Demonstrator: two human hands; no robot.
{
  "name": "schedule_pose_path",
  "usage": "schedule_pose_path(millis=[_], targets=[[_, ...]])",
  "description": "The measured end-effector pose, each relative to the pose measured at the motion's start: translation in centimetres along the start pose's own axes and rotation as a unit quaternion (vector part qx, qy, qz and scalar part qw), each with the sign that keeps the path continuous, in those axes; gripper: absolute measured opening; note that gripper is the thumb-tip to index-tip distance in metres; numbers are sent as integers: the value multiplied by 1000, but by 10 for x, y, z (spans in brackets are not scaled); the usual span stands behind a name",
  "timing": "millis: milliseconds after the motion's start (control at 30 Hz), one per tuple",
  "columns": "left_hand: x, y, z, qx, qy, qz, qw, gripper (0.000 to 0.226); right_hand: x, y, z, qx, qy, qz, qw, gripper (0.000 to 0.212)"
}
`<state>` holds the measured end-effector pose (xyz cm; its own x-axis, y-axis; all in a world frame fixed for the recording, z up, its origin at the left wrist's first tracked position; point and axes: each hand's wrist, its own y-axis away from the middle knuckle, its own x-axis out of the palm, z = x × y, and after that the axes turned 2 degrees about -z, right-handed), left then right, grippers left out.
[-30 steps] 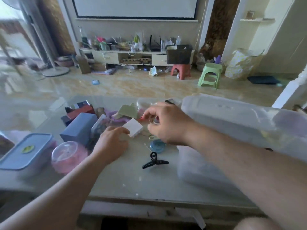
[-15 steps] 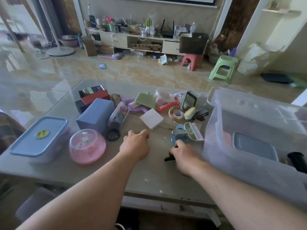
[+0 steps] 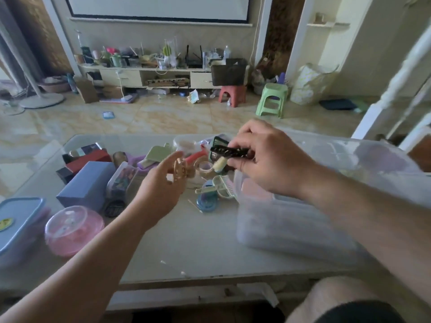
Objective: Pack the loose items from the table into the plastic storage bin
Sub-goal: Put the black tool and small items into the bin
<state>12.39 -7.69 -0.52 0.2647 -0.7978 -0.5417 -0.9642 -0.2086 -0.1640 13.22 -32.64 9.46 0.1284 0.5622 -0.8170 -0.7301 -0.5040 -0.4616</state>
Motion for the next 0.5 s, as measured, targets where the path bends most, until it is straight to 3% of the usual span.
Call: schedule_pose_path(millis=[67, 133, 233, 333, 400, 500], targets=[[12, 1, -43, 46, 30, 4, 999, 36, -40, 10, -44, 66, 46, -26, 996, 21], [27, -4, -85, 70, 54, 27, 996, 44, -70, 24, -95, 153, 104, -1, 983, 20], [65, -16, -139, 132, 27, 103, 986, 55, -96, 49, -159, 259, 191, 129, 938, 18], [119, -30, -178, 169, -23, 199, 965, 44, -99, 67, -198, 310, 221, 226, 896, 7], [159, -39, -197, 176, -89, 231, 953, 32, -89, 70, -222, 342, 222, 274, 871, 19], [218, -54, -210, 170, -156, 300, 926, 24, -69, 70, -251, 389, 240, 379, 805, 38]])
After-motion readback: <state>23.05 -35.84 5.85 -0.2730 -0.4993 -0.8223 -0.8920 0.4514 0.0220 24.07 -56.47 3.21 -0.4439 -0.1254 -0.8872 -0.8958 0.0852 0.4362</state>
